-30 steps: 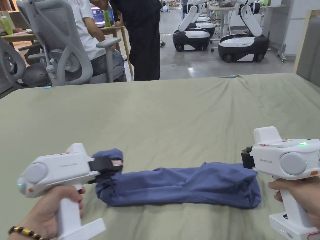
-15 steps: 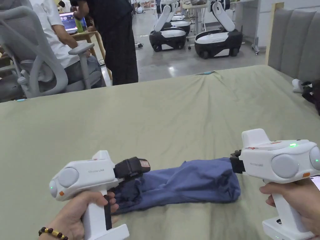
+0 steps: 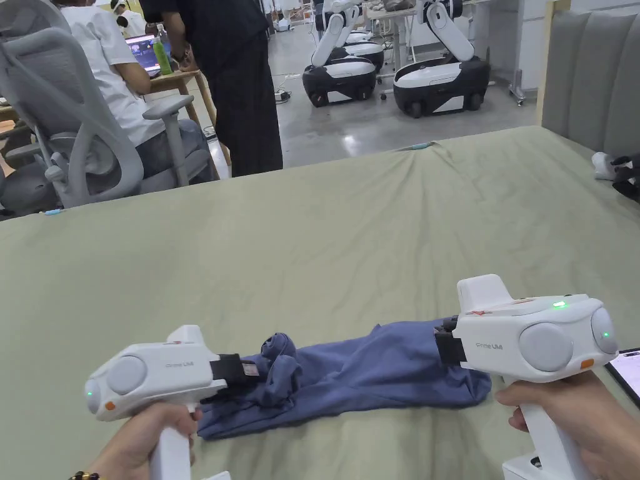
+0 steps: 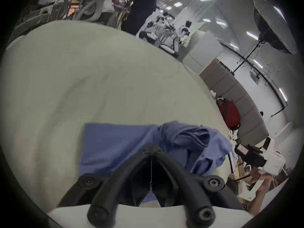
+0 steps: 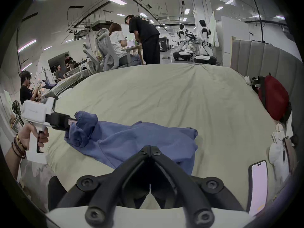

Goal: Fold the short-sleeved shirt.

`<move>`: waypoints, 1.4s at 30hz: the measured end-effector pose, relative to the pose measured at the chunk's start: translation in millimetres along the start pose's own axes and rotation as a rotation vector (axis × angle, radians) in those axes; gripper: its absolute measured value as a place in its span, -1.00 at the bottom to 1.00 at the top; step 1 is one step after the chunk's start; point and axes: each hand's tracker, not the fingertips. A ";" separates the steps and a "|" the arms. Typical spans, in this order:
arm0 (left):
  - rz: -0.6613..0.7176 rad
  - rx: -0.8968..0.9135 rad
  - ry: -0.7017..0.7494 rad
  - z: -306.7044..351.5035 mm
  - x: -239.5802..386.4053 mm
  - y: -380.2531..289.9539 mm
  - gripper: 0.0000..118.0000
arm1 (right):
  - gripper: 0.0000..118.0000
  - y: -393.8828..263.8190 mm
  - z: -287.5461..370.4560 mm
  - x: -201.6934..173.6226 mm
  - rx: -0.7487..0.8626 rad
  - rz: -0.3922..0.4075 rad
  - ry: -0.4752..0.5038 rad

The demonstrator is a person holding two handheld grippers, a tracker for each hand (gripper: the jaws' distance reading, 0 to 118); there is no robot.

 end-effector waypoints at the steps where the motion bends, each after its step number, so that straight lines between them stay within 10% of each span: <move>1: 0.004 -0.007 -0.016 -7.1 14.9 -7.9 -1.00 | -1.00 -0.5 0.7 0.9 0.000 -0.001 -0.003; 11: -0.033 -0.058 -0.055 -71.8 64.2 -17.5 -1.00 | -1.00 -9.7 4.6 9.3 -0.026 0.003 -0.039; 22: 0.055 0.117 -0.083 52.1 -9.0 11.5 -0.97 | -1.00 -3.5 -1.6 -14.4 -0.010 0.030 0.007; 23: 0.059 0.118 -0.061 56.7 -16.0 11.6 -0.81 | -1.00 -3.3 -1.6 -16.1 -0.006 0.027 0.014; 26: 0.077 0.149 -0.045 66.3 -39.0 11.1 0.79 | -1.00 -4.0 -3.7 -20.7 -0.001 0.018 0.033; 27: 0.094 0.153 -0.051 65.5 -44.4 9.4 1.00 | -1.00 -4.7 -5.3 -22.1 -0.002 0.019 0.034; 39: 0.185 0.090 -0.122 10.8 -38.6 -17.2 0.34 | -1.00 -13.7 -4.5 -22.5 -0.033 0.022 0.007; 41: 0.224 0.068 -0.079 37.6 7.5 -30.3 -0.79 | -1.00 -12.8 -4.0 -22.6 -0.031 0.026 0.003; 42: 0.247 0.061 -0.134 50.0 21.9 -37.7 -0.78 | -1.00 -11.4 -3.0 -23.7 -0.030 0.028 0.004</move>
